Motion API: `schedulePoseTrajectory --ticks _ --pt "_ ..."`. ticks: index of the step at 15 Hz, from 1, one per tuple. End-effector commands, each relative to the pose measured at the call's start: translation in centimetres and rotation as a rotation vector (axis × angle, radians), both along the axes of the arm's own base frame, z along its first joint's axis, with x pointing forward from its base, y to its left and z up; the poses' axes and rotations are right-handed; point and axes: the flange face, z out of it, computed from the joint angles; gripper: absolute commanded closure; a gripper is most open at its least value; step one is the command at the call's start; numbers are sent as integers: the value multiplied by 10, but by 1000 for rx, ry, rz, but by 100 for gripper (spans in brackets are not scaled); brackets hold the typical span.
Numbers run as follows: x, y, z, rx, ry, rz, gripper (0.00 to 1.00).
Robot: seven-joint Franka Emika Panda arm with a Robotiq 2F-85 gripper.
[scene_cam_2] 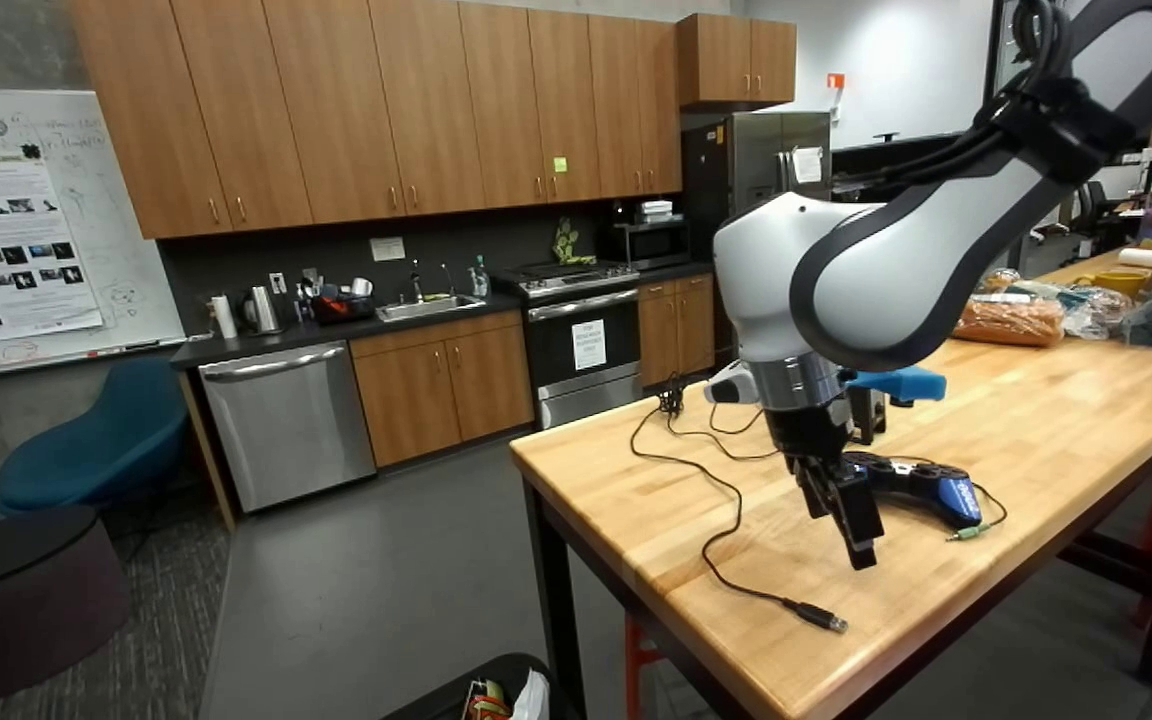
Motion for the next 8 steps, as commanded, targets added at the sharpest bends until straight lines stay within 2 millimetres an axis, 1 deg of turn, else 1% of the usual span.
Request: schedulePoseTrajectory --ticks 1,4,7,8 --pt "2 -33 18 -15 -15 12 0" --pt "6 -49 29 -11 -20 12 0" --pt "6 -53 39 -4 -21 5 0" --pt "10 -47 27 1 -14 -11 0"
